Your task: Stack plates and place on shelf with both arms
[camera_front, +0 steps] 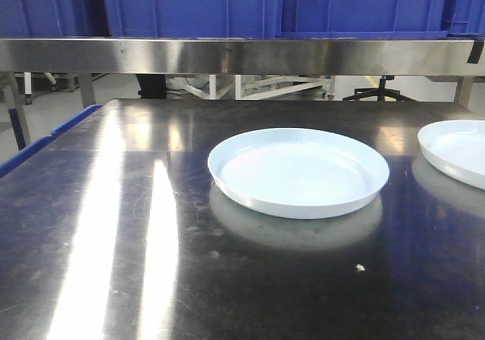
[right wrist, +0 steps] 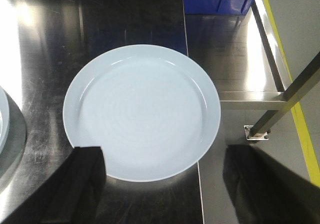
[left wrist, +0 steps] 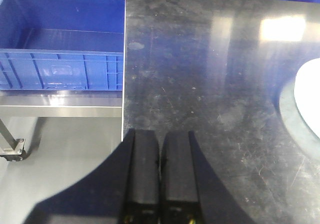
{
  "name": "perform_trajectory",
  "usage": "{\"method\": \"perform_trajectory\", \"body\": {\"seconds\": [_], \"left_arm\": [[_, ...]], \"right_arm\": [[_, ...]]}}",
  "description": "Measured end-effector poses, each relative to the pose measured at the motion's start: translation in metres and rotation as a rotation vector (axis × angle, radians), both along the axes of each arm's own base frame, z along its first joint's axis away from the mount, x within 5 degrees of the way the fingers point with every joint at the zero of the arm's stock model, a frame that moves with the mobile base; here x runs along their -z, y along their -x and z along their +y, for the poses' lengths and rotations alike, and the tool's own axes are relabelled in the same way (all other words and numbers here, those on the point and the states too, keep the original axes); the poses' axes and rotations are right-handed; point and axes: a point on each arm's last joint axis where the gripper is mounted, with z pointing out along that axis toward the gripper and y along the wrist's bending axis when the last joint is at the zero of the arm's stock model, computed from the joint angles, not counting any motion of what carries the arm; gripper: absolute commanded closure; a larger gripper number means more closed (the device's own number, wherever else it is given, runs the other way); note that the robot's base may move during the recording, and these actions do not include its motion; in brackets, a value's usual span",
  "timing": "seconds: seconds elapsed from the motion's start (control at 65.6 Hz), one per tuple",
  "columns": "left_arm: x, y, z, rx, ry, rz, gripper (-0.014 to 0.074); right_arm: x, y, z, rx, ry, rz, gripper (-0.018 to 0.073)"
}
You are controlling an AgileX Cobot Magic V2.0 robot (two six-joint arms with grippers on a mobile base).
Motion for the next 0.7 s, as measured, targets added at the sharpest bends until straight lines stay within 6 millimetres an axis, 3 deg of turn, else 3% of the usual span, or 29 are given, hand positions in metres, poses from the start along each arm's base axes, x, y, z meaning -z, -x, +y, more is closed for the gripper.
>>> {"method": "perform_trajectory", "body": {"seconds": [0.107, 0.152, 0.198, 0.274, 0.335, 0.549, 0.701], "left_arm": [[-0.0004, -0.0002, 0.0000, 0.000, 0.001, -0.005, 0.0510], [-0.0006, -0.0003, -0.0001, 0.000, 0.002, -0.007, 0.0510], [-0.0006, -0.0003, -0.0001, 0.000, 0.002, -0.007, 0.0510], [-0.0006, -0.0003, -0.0001, 0.000, 0.002, -0.007, 0.0510], [-0.0006, -0.0003, -0.0001, 0.000, 0.002, -0.007, 0.0510], [-0.0006, -0.0003, -0.0001, 0.000, 0.002, -0.007, 0.0510], [-0.0006, -0.0003, -0.0001, 0.000, 0.002, -0.007, 0.0510]], "right_arm": [[0.0000, 0.0000, 0.0000, 0.000, 0.000, 0.000, 0.0077], [0.0000, 0.0000, 0.0000, 0.000, 0.000, 0.000, 0.0170], [0.0000, 0.0000, 0.0000, 0.000, 0.000, 0.000, 0.0336], [0.0006, 0.0005, -0.0001, 0.002, 0.000, 0.009, 0.0530], [0.0013, 0.0009, -0.0003, 0.004, 0.000, 0.017, 0.0476], [0.0019, 0.0007, -0.0003, 0.005, 0.000, 0.023, 0.0431], [0.0021, 0.0009, -0.0004, 0.005, 0.000, 0.025, 0.0162]]}}
